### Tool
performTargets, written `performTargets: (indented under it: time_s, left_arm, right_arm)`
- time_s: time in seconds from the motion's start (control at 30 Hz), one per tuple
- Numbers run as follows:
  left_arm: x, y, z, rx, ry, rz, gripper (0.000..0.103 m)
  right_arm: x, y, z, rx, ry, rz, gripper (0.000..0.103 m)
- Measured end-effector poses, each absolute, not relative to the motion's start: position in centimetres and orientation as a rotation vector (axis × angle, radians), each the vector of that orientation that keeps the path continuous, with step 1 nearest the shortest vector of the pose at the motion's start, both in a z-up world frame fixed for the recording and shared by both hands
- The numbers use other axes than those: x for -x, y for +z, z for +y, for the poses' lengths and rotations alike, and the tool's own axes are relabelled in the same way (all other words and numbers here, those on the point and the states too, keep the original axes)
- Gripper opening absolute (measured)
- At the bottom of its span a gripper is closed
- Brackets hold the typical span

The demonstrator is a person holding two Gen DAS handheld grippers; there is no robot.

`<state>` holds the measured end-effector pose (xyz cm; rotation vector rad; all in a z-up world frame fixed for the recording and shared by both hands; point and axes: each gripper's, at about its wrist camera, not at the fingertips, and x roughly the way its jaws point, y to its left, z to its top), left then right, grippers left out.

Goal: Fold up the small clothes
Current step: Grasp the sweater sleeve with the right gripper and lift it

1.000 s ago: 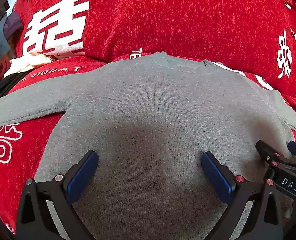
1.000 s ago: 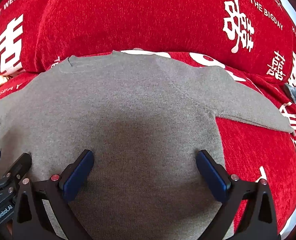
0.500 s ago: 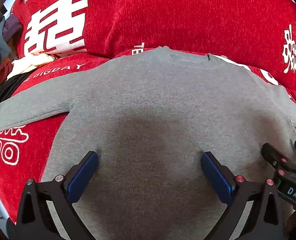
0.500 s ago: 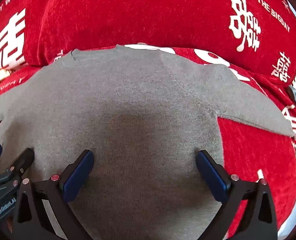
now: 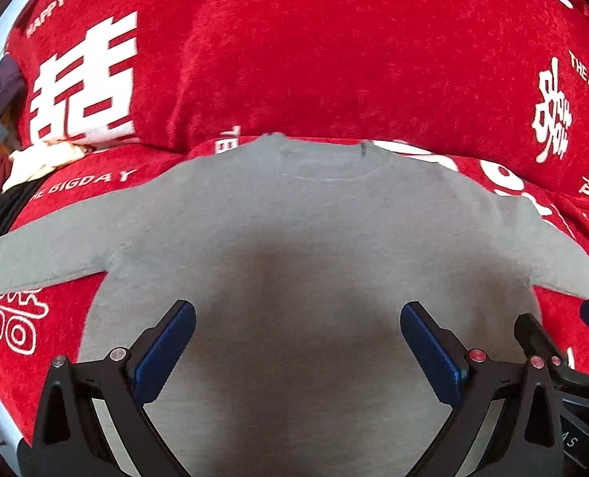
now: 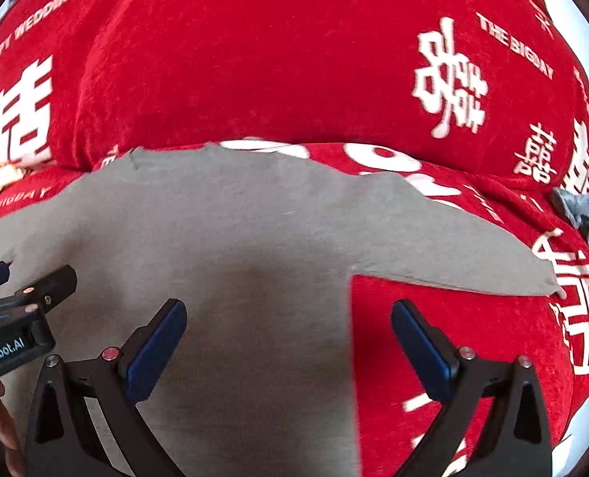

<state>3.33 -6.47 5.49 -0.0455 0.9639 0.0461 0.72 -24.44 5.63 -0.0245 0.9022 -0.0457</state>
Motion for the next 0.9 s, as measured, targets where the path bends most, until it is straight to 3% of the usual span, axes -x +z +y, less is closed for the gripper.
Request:
performTargets:
  time_s: [0.4, 0.9]
  left_arm:
    - [-6.9, 5.3, -15.2, -0.036, -0.015, 1.011, 0.103]
    - [-11.0, 3.3, -23.9, -0.117, -0.066, 1.067, 0.103]
  right_arm:
    - [-1.3, 5.9, -35.4, -0.082, -0.176, 0.907, 0.102]
    - [-0.9, 1.7, -58.3, -0.464, -0.452, 0.953, 0.102]
